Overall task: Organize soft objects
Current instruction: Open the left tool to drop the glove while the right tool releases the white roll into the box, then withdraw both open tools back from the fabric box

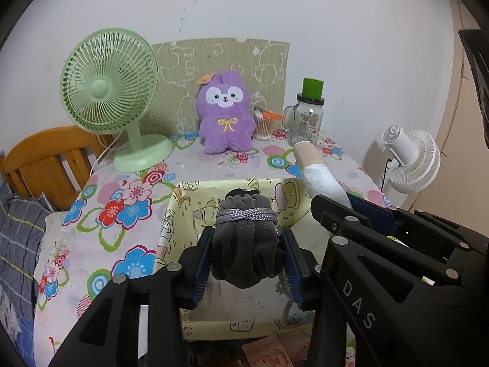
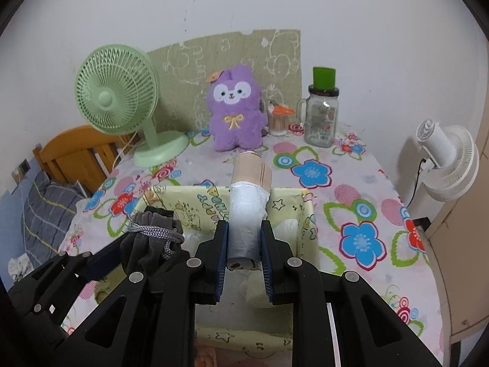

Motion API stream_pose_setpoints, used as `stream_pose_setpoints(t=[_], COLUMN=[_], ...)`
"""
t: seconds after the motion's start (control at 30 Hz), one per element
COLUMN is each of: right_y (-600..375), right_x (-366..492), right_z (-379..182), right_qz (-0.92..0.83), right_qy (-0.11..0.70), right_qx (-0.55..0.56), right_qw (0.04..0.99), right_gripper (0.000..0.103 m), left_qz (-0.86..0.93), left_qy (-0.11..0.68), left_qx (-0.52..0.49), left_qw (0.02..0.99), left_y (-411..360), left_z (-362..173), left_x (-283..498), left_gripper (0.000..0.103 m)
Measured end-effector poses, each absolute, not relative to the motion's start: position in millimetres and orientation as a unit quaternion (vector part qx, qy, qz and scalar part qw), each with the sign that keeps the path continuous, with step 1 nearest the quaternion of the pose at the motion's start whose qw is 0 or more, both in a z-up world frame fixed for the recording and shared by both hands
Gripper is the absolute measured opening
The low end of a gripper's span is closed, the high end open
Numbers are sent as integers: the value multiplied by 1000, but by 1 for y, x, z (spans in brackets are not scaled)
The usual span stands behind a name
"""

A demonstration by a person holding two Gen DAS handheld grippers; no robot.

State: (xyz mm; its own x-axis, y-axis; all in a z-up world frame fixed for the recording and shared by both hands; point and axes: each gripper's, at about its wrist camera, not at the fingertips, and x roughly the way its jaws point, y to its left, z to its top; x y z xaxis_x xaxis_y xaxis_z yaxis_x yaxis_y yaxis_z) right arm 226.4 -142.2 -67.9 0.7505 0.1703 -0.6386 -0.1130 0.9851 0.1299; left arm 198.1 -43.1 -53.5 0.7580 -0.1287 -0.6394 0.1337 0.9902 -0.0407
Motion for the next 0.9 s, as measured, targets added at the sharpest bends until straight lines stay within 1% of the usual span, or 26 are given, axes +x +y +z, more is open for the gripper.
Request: stream_pose_setpoints(t=[0.03,0.33,0.47,0.53,0.6,0.7,0.9], right_y=[-142,-140,-138,-138,-138,-143,-145], right_x=[228,236,238,238,236,232,223], right_z=[-70,-83,-86,-87,-87,-85,-80], right_qz=[77,89,87,82,71,64,61], right_qy=[347,361,366,368,368,360,353], right_qx=[41,42,38,35,29,35,36], right_qw=[934,927,926,925,927,930,933], right_gripper=[23,23,28,36,55,68,74], left_qz=[-69,-60,-60,-58,-60,-54,-49], left_qy=[345,364,368,370,372,370,363], left_qx=[3,4,3,5,6,8,2], left_qw=[936,930,928,927,926,928,931], left_y=[-43,-39,-38,-37,-38,-35,-29], left_z=[-56,-73,-76,-78,-79,-78,-74], left_x=[201,213,215,215,215,212,205], left_gripper=[73,84,85,85,85,86,91])
